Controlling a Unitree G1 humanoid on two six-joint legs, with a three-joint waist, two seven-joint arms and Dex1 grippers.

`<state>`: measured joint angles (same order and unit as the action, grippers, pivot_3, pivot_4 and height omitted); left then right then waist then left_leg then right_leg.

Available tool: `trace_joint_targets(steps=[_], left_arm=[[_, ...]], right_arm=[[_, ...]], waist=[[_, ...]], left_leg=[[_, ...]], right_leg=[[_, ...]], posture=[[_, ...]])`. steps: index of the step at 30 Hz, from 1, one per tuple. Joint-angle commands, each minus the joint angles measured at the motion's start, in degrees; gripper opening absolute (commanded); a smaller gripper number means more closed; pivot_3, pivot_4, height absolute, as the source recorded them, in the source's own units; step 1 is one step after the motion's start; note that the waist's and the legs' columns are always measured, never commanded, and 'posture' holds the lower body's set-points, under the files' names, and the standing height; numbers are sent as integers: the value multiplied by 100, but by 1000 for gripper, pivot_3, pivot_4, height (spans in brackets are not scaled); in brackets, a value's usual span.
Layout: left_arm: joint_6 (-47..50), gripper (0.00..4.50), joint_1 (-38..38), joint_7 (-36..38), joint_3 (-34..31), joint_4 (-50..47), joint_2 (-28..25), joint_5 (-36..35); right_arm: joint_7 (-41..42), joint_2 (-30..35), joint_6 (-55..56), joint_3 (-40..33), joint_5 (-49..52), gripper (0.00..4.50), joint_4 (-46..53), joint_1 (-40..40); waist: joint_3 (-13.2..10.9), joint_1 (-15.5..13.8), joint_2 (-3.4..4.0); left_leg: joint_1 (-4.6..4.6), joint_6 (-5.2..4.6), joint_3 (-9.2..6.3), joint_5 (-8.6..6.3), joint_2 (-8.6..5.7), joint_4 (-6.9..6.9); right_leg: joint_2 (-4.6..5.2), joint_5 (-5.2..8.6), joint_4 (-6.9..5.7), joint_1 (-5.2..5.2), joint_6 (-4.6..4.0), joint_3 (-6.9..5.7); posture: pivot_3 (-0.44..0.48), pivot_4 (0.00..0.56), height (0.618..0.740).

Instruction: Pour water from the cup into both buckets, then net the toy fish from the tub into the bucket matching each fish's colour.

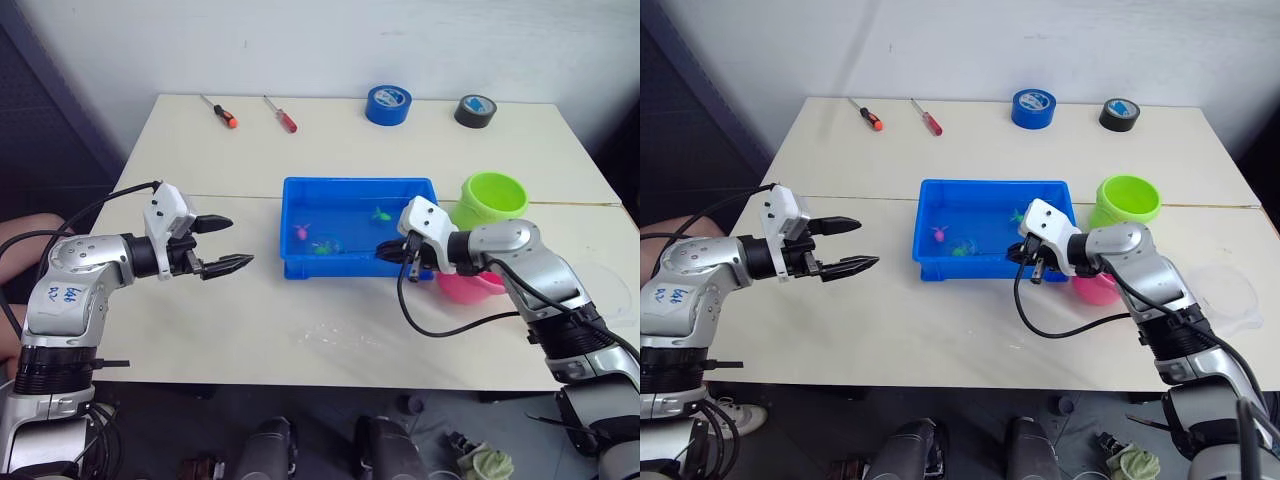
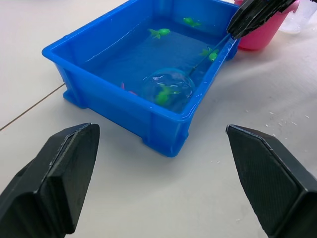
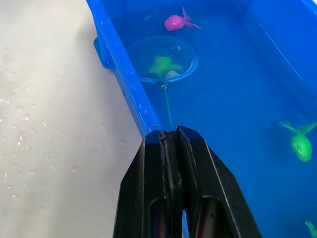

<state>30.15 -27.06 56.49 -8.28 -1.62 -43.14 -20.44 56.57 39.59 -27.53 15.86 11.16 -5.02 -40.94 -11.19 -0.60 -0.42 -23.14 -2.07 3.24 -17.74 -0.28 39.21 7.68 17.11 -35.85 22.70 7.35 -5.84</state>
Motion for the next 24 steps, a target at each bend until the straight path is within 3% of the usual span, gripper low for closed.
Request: trace_joint_targets(steps=[1, 11, 19, 24], left_arm=[[11, 4465, -94, -88, -63, -235, -1, -134], [-35, 4465, -370, -110, 85, -112, 97, -142], [-165, 4465, -544, -72, 156, 80, 162, -119], [-171, 4465, -732, 2, 186, 251, 280, -229]], right_arm=[[-17, -127, 193, -117, -144, 0, -333, -172], [-419, -902, 368, -176, -350, 0, -1211, -651], [-550, -1212, -89, -609, 69, 0, -915, -665], [-521, -1006, -535, -890, 263, 0, -328, -431]], waist=[[0, 18, 0], [0, 88, 0], [0, 81, 0], [0, 69, 0]], left_leg=[[0, 1, 0, 0, 0, 0], [1, 8, 0, -1, 3, -6], [0, 8, -1, 0, 2, -5], [0, 9, -1, 0, 4, -5]], right_leg=[[-1, 0, 0, 0, 0, 0], [-4, 0, -1, 4, 0, -1], [-3, 0, -1, 4, 0, 0], [-6, 0, -2, 4, 0, -1]], posture=[[0, 150, 740], [0, 150, 740], [0, 150, 740], [0, 150, 740]])
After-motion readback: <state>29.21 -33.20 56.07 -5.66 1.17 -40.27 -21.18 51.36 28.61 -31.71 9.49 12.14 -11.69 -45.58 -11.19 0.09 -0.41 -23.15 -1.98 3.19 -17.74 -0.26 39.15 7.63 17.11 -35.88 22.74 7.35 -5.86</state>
